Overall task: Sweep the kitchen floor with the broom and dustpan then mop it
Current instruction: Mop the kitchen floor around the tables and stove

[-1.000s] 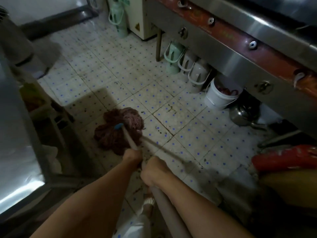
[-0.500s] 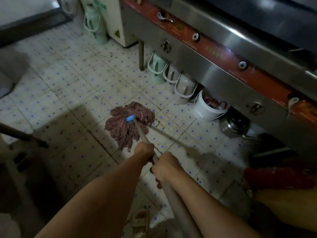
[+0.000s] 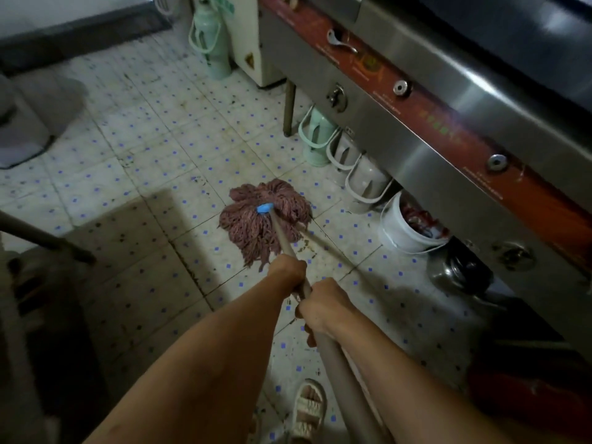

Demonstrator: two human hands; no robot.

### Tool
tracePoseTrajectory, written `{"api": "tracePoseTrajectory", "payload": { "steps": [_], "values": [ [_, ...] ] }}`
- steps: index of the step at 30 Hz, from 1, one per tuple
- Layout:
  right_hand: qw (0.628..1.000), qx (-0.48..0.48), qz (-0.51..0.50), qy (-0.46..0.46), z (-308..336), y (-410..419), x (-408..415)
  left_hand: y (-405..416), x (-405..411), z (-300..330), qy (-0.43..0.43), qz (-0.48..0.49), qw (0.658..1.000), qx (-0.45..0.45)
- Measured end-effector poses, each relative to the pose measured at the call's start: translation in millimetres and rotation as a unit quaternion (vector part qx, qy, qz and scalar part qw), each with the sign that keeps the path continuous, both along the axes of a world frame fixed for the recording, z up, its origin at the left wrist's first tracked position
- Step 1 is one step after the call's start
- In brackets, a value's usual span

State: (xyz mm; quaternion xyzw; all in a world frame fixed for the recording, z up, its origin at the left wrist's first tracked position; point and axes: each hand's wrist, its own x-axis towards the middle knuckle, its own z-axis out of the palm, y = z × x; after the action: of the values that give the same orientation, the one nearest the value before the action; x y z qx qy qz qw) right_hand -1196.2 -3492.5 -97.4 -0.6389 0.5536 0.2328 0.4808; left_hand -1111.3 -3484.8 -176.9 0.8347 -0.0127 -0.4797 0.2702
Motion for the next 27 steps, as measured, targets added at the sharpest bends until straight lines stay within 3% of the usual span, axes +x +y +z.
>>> {"api": "tracePoseTrajectory", "payload": {
  "steps": [13, 27],
  "values": [
    [0.986, 0.079, 0.147, -0.02, -1.5, 16.6, 51.3, 41.0, 43.5, 9.9, -0.03, 0.137, 0.989, 0.051],
    [0.934, 0.096, 0.344, -0.005, 6.5, 63.6, 148.3, 131.1, 126.6, -8.9, -0.047, 0.327, 0.94, 0.083]
  ]
}}
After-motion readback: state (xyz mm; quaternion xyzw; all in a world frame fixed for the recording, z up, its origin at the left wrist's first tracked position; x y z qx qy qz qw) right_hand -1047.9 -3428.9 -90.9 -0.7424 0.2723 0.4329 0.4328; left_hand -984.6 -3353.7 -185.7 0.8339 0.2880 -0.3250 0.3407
